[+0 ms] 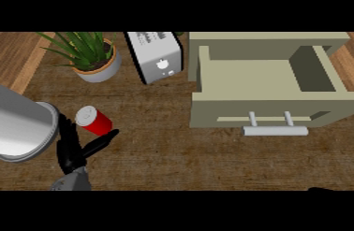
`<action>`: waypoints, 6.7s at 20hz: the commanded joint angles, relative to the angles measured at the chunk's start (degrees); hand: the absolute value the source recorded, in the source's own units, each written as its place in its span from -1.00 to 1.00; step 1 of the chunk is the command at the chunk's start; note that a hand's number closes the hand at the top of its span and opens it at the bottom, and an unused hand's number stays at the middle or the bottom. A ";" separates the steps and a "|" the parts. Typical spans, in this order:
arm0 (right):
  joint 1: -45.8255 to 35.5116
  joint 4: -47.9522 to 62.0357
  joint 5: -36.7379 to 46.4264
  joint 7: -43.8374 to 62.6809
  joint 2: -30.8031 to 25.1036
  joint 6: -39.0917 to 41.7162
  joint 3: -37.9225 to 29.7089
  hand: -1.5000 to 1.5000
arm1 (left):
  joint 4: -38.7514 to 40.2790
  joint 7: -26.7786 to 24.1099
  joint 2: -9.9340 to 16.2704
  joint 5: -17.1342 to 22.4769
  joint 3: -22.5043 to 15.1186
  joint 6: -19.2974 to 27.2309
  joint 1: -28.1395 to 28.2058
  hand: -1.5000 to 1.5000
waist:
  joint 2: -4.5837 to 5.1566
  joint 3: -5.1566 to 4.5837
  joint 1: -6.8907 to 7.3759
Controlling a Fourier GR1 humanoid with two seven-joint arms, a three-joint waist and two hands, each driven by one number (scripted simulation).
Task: Pick up the can, place it into the drawer and close the drawer
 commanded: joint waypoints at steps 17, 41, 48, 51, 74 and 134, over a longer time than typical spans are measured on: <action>-2.46 -2.98 2.69 3.19 1.34 -1.19 0.93 -1.00 | 34.53 -15.30 6.12 3.00 5.45 -11.21 -20.88 -1.00 | 0.26 -0.07 -0.72; -5.36 -0.20 1.49 1.94 -0.90 -0.21 -3.21 -1.00 | 33.51 -12.68 1.91 -1.77 -3.75 -26.62 -30.78 1.00 | 0.09 0.00 -0.23; -1.94 -2.59 3.40 0.66 1.33 -0.51 -2.44 -1.00 | 20.08 -0.96 -2.07 -3.51 -8.61 -20.24 -32.84 1.00 | -0.36 0.08 0.54; -2.09 -3.88 4.70 2.08 0.82 -0.45 -1.53 -1.00 | 14.28 5.85 -2.02 -3.99 -10.90 -19.45 -35.84 1.00 | -0.51 0.08 0.84; -7.75 -0.14 2.46 3.69 -1.00 -1.20 -3.64 -1.00 | 4.11 36.91 -2.51 0.66 -22.23 -3.65 -61.24 1.00 | 0.21 0.06 -1.02; -32.75 33.33 51.21 -9.34 -12.99 -6.20 21.32 -1.00 | 36.95 23.97 -2.52 21.09 -31.74 11.30 -84.60 -1.00 | 1.09 0.10 -0.42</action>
